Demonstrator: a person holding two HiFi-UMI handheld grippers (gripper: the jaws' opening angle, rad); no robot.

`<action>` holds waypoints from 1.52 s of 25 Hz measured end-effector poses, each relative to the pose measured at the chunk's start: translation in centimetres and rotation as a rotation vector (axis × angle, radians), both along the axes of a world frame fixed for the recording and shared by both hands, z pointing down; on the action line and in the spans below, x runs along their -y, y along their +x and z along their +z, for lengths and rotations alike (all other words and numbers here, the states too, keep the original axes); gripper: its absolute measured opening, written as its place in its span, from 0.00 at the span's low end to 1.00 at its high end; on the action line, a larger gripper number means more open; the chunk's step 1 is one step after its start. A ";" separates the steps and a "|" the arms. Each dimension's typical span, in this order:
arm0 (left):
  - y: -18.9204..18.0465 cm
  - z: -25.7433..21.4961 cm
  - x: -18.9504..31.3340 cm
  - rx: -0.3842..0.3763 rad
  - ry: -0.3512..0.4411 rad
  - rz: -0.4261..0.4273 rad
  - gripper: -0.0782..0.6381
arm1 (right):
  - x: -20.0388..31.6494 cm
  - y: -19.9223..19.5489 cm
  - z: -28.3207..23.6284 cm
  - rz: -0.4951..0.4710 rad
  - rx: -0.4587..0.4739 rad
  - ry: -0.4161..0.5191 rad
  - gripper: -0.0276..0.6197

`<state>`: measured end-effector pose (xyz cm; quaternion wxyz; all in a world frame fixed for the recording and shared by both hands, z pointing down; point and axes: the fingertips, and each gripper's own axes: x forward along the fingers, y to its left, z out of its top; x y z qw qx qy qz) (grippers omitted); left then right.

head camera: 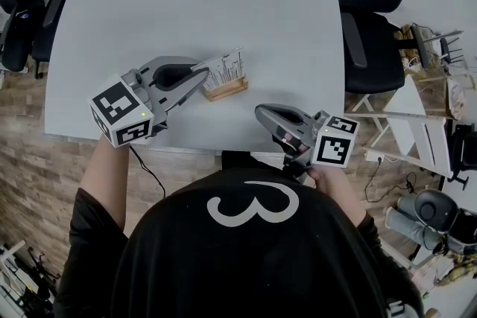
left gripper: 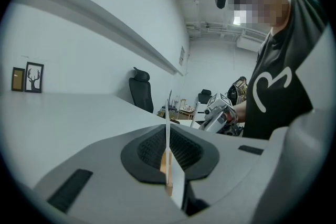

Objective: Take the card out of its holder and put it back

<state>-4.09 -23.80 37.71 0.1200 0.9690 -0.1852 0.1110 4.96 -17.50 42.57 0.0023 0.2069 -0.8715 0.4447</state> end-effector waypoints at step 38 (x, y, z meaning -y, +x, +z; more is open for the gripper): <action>-5.6 -7.1 -17.8 -0.026 -0.016 -0.230 0.14 | -11.6 -4.1 -7.6 -0.010 0.029 0.207 0.05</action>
